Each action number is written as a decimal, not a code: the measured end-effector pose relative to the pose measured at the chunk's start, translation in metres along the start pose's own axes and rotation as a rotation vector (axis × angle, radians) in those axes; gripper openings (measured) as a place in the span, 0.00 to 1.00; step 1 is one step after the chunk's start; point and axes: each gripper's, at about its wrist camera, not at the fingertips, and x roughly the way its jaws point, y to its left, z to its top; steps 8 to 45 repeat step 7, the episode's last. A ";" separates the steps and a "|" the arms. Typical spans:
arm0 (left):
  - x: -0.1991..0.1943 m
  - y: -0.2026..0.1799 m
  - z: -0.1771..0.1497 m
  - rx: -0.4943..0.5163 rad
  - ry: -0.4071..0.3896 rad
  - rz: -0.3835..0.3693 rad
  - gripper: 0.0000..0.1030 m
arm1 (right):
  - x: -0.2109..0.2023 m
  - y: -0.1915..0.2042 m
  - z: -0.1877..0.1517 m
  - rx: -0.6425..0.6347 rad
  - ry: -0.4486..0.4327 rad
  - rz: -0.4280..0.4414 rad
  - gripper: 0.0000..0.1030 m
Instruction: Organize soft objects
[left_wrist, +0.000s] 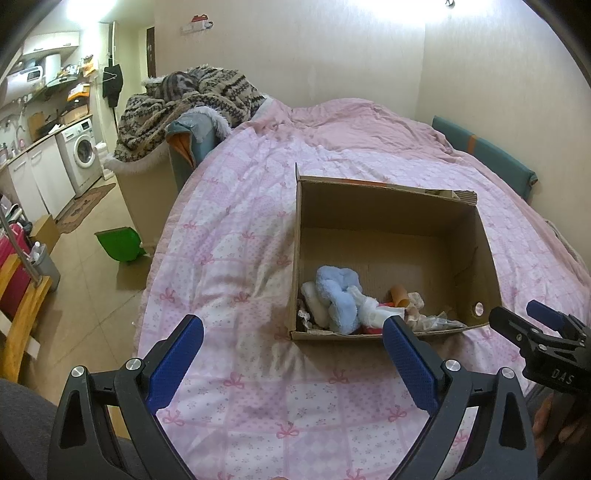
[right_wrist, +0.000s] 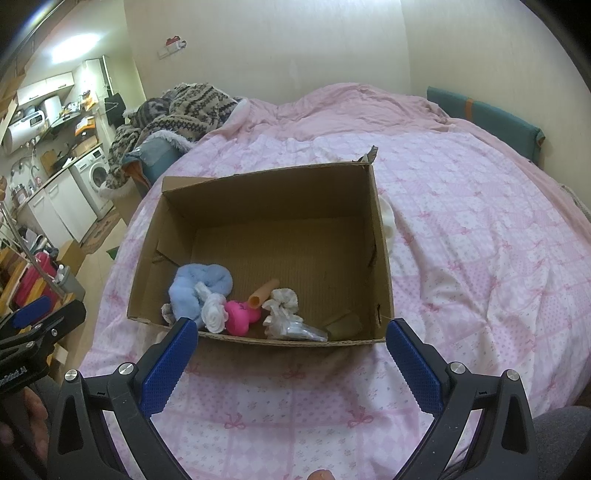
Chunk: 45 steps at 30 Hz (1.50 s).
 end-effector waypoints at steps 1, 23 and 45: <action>0.001 0.000 -0.001 -0.001 0.002 -0.002 0.94 | -0.001 0.000 0.000 0.001 -0.001 0.001 1.00; 0.006 0.002 -0.003 -0.019 0.020 -0.027 0.95 | -0.002 0.002 -0.001 0.001 -0.001 0.004 1.00; 0.006 0.002 -0.003 -0.019 0.020 -0.027 0.95 | -0.002 0.002 -0.001 0.001 -0.001 0.004 1.00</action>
